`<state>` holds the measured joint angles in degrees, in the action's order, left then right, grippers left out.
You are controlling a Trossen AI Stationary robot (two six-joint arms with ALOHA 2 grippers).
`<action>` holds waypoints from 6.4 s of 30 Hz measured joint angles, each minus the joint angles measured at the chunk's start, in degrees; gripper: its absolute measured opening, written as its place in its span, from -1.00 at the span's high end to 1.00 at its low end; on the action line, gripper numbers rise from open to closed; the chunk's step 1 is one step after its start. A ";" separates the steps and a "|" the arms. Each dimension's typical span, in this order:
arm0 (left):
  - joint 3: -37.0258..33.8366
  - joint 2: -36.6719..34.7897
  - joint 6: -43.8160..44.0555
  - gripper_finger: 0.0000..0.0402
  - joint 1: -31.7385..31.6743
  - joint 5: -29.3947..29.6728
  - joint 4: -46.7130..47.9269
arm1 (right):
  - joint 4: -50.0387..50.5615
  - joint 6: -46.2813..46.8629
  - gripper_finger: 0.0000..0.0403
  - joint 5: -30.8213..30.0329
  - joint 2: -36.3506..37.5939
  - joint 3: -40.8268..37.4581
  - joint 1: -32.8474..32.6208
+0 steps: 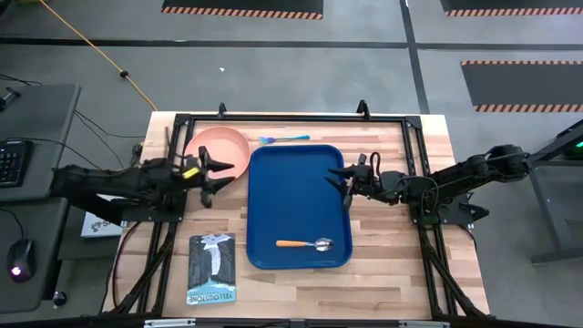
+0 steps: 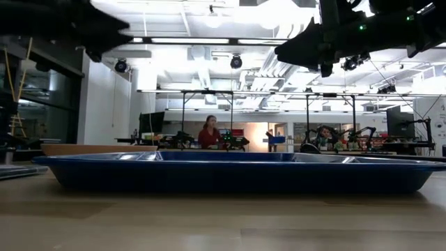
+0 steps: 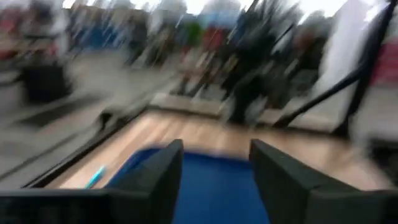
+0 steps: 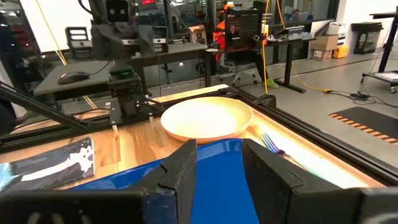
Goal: Pick and place plate/cup/fork/spoon on tray
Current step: Put the light orange plate on the blue serving tray
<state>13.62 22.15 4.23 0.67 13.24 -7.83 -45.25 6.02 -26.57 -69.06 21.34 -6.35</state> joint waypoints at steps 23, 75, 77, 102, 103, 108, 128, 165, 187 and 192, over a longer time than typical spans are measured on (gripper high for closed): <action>13.69 41.44 15.21 -0.25 -0.40 12.78 42.07 | 0.42 1.03 0.40 -0.02 0.00 0.02 0.00; 29.87 53.70 12.54 0.33 -13.63 8.84 54.29 | 3.02 4.04 0.40 0.33 -0.02 0.04 0.00; 29.87 55.52 11.28 0.22 -15.45 7.95 54.31 | 3.04 4.04 0.40 0.46 -0.02 0.04 0.00; 30.08 69.50 8.96 0.07 -21.46 2.57 50.56 | 4.35 4.00 0.40 0.01 -0.02 0.04 0.00; 30.08 69.38 8.97 0.11 -21.46 2.52 50.41 | 4.34 4.00 0.40 0.00 -0.02 0.04 0.00; 29.89 68.09 9.50 0.41 -21.44 1.90 50.06 | 4.56 4.00 0.40 -0.02 -0.02 0.04 0.00; 33.32 48.19 7.17 0.98 -15.11 10.40 54.44 | 4.79 3.97 0.40 -0.42 -0.02 0.04 0.00; 51.48 87.80 -22.58 0.93 17.85 15.54 33.20 | -5.20 0.54 0.40 -4.50 0.07 0.04 -0.11; 51.50 87.78 -22.39 0.77 14.08 14.04 27.97 | -5.03 1.64 0.40 -4.50 0.07 0.04 -0.11; 51.50 87.78 -22.40 0.58 12.71 13.85 27.16 | -4.98 1.64 0.40 -4.50 0.07 0.04 -0.11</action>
<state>65.12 109.93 -18.17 13.38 27.10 19.33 -50.24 7.66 -31.07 -68.99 21.39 -6.46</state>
